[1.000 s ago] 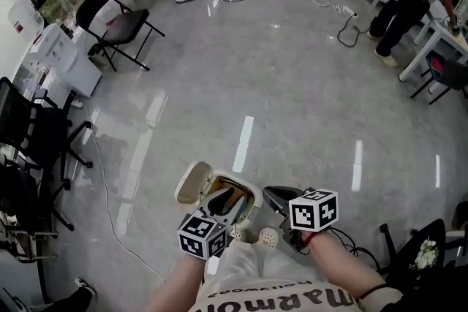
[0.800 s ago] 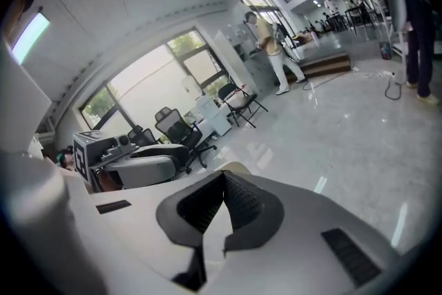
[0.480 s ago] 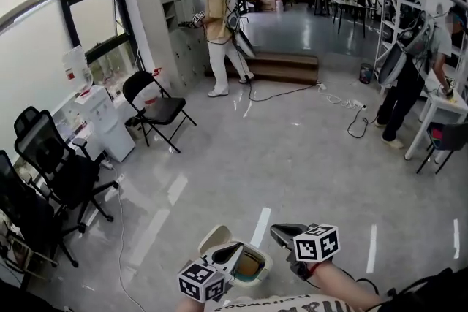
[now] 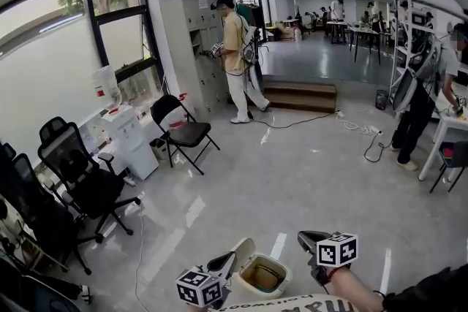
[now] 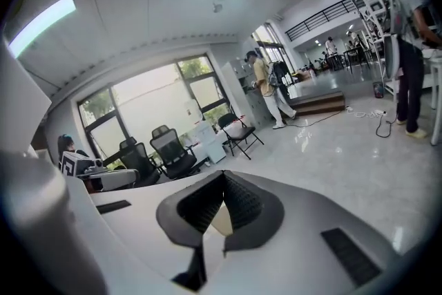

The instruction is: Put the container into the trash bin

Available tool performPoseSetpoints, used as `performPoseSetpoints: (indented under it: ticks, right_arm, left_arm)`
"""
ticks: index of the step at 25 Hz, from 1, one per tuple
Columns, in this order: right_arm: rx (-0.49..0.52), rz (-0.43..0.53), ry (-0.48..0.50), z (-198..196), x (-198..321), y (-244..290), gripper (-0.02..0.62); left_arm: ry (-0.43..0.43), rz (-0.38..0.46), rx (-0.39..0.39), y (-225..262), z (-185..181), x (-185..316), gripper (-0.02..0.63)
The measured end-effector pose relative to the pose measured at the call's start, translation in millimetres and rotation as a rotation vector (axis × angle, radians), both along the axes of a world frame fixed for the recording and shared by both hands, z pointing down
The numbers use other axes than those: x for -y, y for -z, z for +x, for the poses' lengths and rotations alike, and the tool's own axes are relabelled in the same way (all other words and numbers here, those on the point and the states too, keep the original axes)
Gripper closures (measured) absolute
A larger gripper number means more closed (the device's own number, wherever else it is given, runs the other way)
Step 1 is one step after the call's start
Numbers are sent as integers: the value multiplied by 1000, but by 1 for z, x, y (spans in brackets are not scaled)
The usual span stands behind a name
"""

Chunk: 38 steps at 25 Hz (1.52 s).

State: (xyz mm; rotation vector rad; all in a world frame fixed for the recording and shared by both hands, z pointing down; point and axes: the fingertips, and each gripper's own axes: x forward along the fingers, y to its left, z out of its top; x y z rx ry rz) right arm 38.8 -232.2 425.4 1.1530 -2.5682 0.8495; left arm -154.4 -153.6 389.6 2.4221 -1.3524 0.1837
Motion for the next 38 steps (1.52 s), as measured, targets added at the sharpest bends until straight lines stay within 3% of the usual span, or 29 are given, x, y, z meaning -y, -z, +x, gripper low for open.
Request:
performPoseSetpoints:
  ticks: [2, 10, 24, 38]
  right_arm:
    - [-3, 25, -17, -6, -5, 8, 592]
    - [-33, 83, -57, -32, -29, 34, 592]
    - [-42, 51, -68, -41, -90, 9, 592]
    - [-56, 31, -48, -54, -123, -2, 592]
  left_arm:
    - [17, 2, 24, 1, -18, -13, 614]
    - [80, -23, -5, 3, -73, -44, 614]
    - [113, -48, -14, -15, -99, -108, 614]
    - [148, -43, -36, -20, -116, -141, 614]
